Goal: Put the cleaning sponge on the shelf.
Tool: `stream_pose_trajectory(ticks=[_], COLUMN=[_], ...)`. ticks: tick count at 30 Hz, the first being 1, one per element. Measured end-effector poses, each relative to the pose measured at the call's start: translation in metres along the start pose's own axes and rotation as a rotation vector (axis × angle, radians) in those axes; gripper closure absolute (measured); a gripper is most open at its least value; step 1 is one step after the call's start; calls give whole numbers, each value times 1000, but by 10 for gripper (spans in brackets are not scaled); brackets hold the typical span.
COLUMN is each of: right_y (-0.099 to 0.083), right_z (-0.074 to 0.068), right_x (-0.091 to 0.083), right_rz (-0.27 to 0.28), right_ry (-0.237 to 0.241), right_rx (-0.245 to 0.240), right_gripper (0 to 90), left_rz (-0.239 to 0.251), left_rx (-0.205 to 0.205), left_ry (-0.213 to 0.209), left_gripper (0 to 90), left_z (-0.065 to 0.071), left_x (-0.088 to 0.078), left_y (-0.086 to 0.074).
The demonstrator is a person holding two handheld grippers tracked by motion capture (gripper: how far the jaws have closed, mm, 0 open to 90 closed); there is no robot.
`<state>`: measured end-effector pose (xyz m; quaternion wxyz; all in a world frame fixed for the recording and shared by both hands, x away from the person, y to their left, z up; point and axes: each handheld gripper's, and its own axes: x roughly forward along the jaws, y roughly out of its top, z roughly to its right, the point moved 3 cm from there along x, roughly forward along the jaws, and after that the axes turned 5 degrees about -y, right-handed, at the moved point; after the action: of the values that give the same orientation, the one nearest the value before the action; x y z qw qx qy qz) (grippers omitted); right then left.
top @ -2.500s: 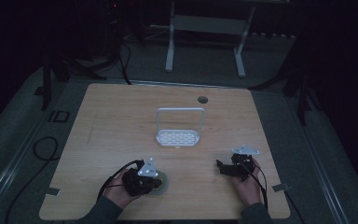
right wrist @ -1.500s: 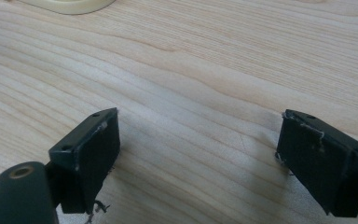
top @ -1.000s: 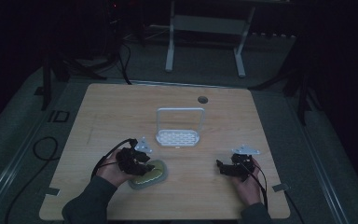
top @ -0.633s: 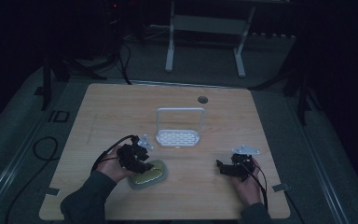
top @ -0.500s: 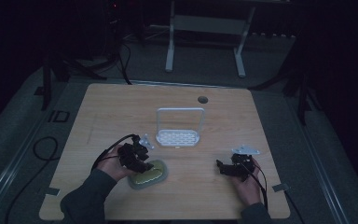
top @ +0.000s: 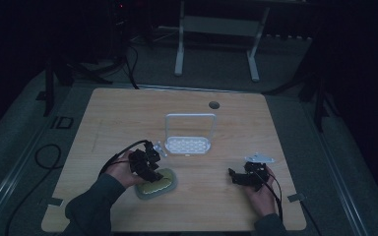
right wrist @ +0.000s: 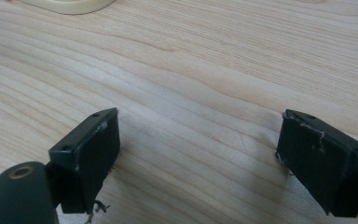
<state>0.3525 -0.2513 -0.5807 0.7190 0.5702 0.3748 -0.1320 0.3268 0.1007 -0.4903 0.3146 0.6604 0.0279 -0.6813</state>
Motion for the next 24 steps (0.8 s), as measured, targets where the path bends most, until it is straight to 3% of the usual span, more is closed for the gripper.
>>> stream_pose_trajectory(ticks=[24], right_y=[0], right_z=[0], right_x=[0], right_rz=[0], right_ry=[0], right_rx=[0], right_gripper=[128], left_rz=[-138], left_rx=[30], left_ry=[-16], left_gripper=[570], left_z=[2], left_x=[6], left_y=[11])
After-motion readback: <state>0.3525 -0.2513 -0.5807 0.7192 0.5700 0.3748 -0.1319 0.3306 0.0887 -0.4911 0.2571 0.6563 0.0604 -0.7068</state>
